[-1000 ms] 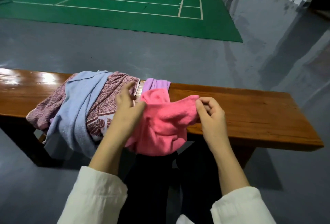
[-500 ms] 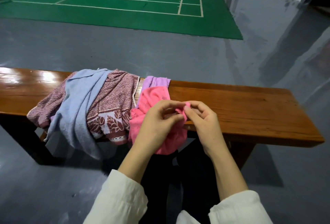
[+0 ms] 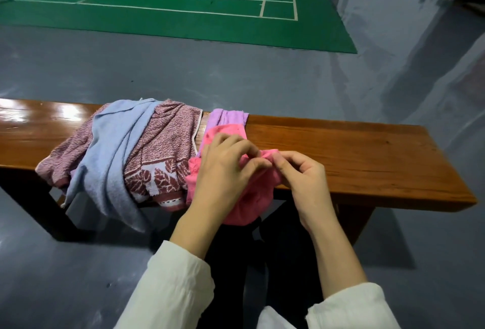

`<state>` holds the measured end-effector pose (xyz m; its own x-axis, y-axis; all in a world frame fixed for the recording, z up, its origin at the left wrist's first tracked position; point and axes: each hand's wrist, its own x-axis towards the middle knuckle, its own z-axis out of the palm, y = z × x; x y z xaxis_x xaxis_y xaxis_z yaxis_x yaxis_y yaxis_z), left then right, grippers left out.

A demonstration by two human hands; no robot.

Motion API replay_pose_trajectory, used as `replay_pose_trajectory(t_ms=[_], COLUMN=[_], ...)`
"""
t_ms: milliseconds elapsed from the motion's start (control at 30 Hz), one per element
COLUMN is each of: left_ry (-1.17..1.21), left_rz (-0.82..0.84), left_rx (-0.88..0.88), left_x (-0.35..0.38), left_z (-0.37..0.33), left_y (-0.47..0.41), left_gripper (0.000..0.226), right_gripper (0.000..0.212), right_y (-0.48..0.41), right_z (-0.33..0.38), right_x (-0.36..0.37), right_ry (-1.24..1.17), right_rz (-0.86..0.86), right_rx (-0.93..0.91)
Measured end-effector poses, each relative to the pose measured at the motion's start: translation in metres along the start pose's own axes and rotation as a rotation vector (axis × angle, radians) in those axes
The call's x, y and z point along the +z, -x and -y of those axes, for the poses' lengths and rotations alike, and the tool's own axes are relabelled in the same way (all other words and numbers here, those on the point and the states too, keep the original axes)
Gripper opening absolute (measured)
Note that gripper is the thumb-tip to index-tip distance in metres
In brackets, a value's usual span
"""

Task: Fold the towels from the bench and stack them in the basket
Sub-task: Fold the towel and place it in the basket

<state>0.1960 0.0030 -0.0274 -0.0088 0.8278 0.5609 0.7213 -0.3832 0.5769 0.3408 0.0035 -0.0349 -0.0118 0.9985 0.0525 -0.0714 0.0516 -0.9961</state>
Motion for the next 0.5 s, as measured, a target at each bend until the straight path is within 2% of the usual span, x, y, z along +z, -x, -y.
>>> replay_pose_trajectory(t_ms=[100, 200, 300, 400, 500], left_ry=[0.14, 0.233, 0.249, 0.223, 0.188], left_rz=[0.092, 0.098, 0.082, 0.091, 0.094], left_rx=[-0.05, -0.055, -0.093, -0.102, -0.109], left_x=[0.002, 0.007, 0.011, 0.014, 0.015], left_z=[-0.008, -0.012, -0.013, -0.011, -0.006], left_y=[-0.001, 0.001, 0.002, 0.003, 0.004], left_gripper=[0.033, 0.033, 0.035, 0.031, 0.037], right_gripper=[0.018, 0.02, 0.027, 0.038, 0.035], right_y=[0.0, 0.002, 0.006, 0.006, 0.005], right_z=[0.0, 0.001, 0.003, 0.003, 0.003], right_x=[-0.001, -0.003, -0.005, -0.006, -0.011], right_ry=[-0.057, -0.132, -0.235, -0.236, -0.265], right_rz=[0.003, 0.017, 0.034, 0.067, 0.114], right_rx=[0.02, 0.049, 0.108, 0.122, 0.168])
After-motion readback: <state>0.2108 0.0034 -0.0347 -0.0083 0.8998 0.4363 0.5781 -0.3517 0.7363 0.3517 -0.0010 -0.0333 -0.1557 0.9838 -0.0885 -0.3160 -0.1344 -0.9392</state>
